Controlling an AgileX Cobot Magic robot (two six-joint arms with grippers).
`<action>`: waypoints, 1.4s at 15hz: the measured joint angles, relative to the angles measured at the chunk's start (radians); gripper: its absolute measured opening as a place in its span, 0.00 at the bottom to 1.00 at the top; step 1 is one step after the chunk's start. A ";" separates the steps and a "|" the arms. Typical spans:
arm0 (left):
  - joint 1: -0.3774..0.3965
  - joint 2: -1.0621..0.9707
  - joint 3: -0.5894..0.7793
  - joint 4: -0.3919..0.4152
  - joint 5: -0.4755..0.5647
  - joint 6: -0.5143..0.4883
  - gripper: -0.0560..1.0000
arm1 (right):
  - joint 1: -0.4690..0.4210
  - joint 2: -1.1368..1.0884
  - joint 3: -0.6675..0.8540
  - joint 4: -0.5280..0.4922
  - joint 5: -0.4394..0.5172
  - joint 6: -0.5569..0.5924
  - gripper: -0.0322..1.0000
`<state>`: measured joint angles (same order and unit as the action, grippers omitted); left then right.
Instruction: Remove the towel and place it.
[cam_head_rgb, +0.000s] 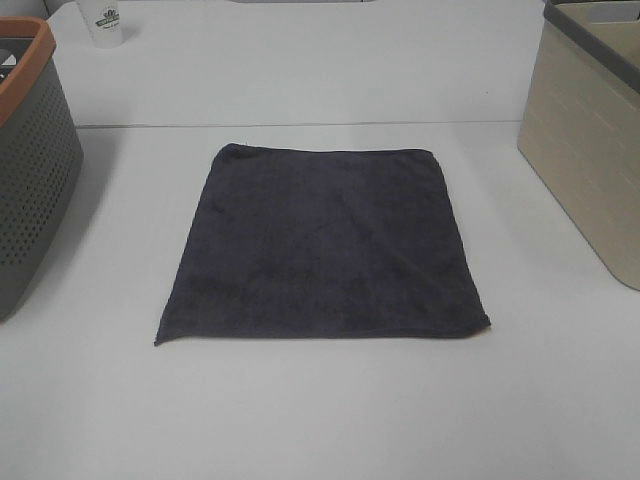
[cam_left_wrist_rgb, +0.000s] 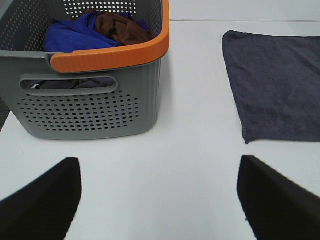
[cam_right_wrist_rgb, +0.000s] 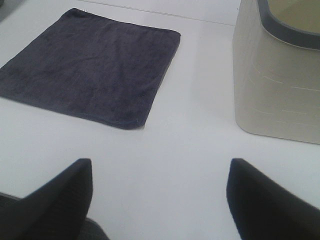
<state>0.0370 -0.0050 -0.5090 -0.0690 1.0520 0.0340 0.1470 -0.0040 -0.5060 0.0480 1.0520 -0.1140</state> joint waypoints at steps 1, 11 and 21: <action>0.000 0.000 0.000 0.000 0.000 0.000 0.80 | 0.000 0.000 0.000 0.000 0.000 0.000 0.75; 0.000 0.000 0.000 0.000 0.000 0.000 0.80 | 0.000 0.000 0.000 0.000 0.000 0.000 0.75; 0.000 0.000 0.000 0.000 0.000 0.000 0.80 | 0.000 0.000 0.000 0.000 0.000 0.000 0.75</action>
<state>0.0370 -0.0050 -0.5090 -0.0690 1.0520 0.0340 0.1470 -0.0040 -0.5060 0.0480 1.0520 -0.1140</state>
